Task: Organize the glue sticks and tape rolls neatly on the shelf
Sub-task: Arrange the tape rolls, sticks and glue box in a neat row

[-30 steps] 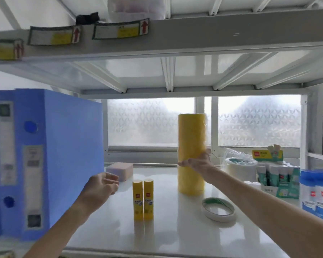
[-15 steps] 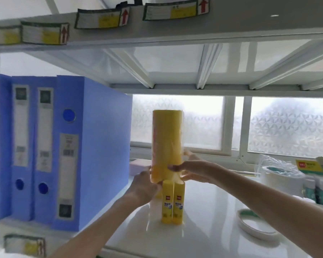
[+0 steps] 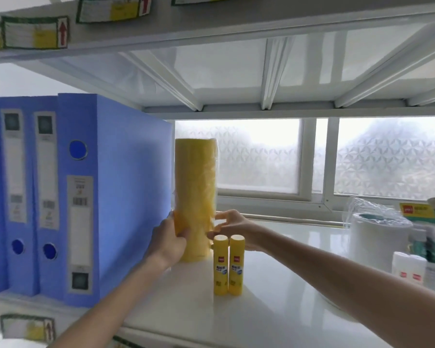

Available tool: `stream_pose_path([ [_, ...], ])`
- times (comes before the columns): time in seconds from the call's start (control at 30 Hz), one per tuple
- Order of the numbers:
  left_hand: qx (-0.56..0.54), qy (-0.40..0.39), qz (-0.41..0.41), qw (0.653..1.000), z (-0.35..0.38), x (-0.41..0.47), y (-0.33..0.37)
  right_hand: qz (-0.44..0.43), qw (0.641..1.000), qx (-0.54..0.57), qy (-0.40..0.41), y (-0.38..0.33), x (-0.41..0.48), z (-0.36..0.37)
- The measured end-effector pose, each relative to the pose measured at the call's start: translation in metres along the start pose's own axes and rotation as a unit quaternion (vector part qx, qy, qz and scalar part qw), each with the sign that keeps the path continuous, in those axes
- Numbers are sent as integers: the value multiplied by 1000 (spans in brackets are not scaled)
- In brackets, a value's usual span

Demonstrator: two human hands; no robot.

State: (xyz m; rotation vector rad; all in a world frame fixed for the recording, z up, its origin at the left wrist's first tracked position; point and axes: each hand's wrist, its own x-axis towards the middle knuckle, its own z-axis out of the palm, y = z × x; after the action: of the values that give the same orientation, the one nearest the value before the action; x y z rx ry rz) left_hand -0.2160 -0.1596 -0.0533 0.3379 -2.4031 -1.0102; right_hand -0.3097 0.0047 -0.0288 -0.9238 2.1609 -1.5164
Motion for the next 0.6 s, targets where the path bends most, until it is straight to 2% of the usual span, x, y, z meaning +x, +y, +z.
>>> stream_pose_path([
  [0.07,-10,-10,-3,1000,-4,-1,-2,13,1000,6,-13,-1,0,0],
  [0.13,-6,-12,-9,1000,-4,-6,2,40,998,-40,13,-4,-5,-3],
  [0.23,6,48,-15,999,-10,-27,8,49,984,-147,83,-15,-27,-13],
  [0.3,-9,58,7,998,-19,-55,9,57,978,-171,106,-26,-56,-26],
  [0.33,-18,28,13,999,-25,-70,11,66,975,-185,102,-30,-72,-32],
  [0.43,-36,-136,-20,990,-39,-101,19,111,967,-221,67,-36,-122,-34],
  [0.47,-28,-161,-23,986,-37,-105,22,123,968,-210,59,-34,-135,-28],
  [0.6,-19,-150,10,988,-11,-109,35,120,980,-146,56,-19,-155,13],
])
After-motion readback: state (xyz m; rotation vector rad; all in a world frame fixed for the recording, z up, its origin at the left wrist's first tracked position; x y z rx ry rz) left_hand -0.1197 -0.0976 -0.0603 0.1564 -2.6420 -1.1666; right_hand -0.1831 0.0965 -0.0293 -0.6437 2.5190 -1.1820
